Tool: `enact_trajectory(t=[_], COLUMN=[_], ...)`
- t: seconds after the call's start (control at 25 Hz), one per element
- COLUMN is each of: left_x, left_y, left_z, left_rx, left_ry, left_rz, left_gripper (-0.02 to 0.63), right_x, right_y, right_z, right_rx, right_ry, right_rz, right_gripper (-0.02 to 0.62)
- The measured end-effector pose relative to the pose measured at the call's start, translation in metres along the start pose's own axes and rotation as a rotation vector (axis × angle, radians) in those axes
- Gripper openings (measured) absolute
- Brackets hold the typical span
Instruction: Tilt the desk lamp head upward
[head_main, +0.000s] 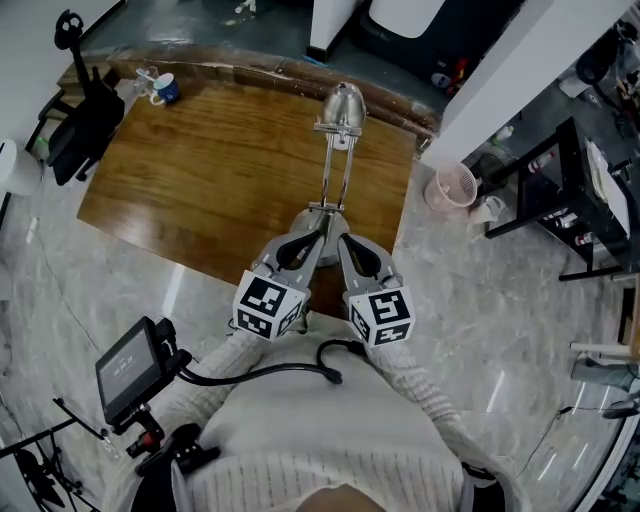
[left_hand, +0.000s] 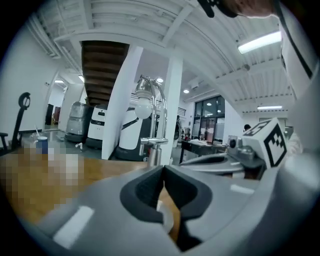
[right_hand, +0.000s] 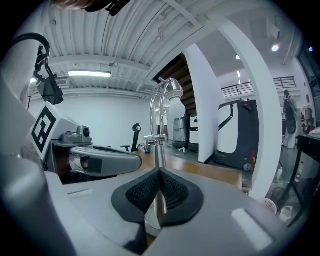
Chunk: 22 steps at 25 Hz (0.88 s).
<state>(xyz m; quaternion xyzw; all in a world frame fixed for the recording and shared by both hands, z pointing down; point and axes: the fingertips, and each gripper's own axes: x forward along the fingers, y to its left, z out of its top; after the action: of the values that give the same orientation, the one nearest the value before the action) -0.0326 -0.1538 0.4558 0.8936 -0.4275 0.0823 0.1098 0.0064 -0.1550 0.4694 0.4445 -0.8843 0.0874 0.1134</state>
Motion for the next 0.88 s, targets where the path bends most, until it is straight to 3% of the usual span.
enact_trajectory(t=[0.36,0.56,0.88], left_x=[0.0,0.0,0.001], left_y=[-0.006,-0.003,-0.001], left_z=[-0.016,-0.017,-0.018], left_rx=[-0.098,-0.092,-0.114], left_ry=[0.022,0.029,0.036], left_rz=[0.045,0.054,0.06], left_gripper=[0.008,0.008,0.008], right_x=[-0.007,-0.007,-0.007], right_y=[0.004,0.01,0.006], right_z=[-0.008,-0.003,-0.008], right_rx=[0.009,-0.04,-0.022], right_ry=[0.037,0.032,0.065], right_rz=[0.015,0.026,0.03], right_gripper=[-0.002,-0.002,-0.003])
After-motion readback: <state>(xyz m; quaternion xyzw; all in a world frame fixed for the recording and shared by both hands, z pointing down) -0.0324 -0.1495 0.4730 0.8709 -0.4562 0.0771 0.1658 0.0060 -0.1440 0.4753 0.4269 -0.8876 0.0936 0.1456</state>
